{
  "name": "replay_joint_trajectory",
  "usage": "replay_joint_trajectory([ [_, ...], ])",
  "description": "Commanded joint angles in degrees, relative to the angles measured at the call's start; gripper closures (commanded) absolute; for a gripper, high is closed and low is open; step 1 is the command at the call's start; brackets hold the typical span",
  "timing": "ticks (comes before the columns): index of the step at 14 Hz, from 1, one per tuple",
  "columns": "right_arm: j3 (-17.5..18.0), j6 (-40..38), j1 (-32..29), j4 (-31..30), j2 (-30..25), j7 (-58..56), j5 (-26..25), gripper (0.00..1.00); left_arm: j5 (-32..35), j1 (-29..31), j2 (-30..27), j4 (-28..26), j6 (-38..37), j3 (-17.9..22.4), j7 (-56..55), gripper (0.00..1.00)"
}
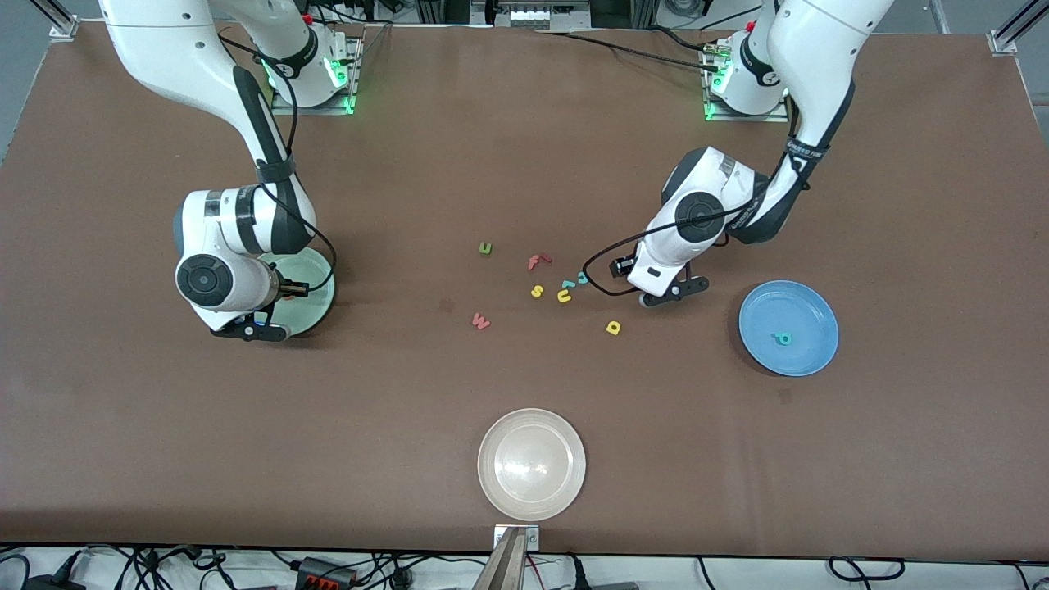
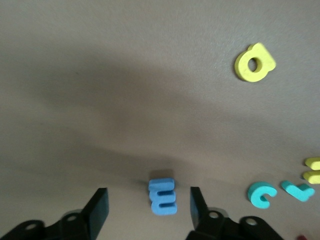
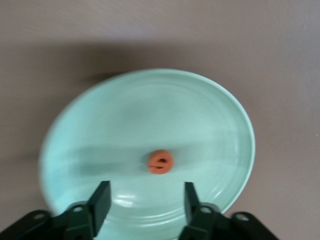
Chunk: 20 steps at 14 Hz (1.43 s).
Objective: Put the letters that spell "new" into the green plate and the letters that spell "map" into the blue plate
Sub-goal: 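Grasp blue m with the left gripper while the right gripper reaches green n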
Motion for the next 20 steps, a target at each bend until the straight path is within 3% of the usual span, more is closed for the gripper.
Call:
replay_joint_trajectory([
  [1,1.8,-1.9,4.1,1.2,-3.0,1.5,0.9,0.0,-0.7,-1.1,0.7,-0.1,2.2,0.2,-0.7,0.4],
  [3,3.5,0.9,7.3,1.3,-3.0,1.8,8.9,0.0,-0.8,-1.5,0.8,-0.2,2.2,0.3,-0.9,0.42],
  [5,3.5,3.9,12.4,1.2,-2.2,2.3,14.2,0.0,-0.7,-1.8,1.2,-0.5,2.3,0.4,-0.9,0.52],
  [6,3.4,5.5,15.6,1.2,-1.3,5.6,14.2,0.0,-0.6,-1.9,1.3,-0.5,2.3,0.3,-0.9,0.58],
  [9,3.5,12.0,23.2,1.2,2.0,19.1,14.7,0.06,-0.5,-2.1,1.8,-0.6,2.3,0.4,-0.8,0.63],
  [12,3.6,14.7,27.1,1.2,3.8,26.0,14.8,0.1,-0.5,-2.3,2.5,-0.5,2.5,0.5,-0.8,0.67],
  [15,3.6,15.5,29.2,1.4,5.1,28.3,15.9,0.23,-0.5,-2.0,1.9,-0.3,1.9,0.6,-0.7,0.84],
  [17,3.6,16.3,30.4,1.9,6.1,28.3,17.6,0.31,-0.4,-1.5,-0.6,0.4,-2.6,0.9,-0.3,0.84],
  [20,3.6,16.3,30.8,3.1,7.2,28.4,17.7,0.31,9.5,2.2,-3.8,5.6,-15.9,1.7,5.6,0.83],
])
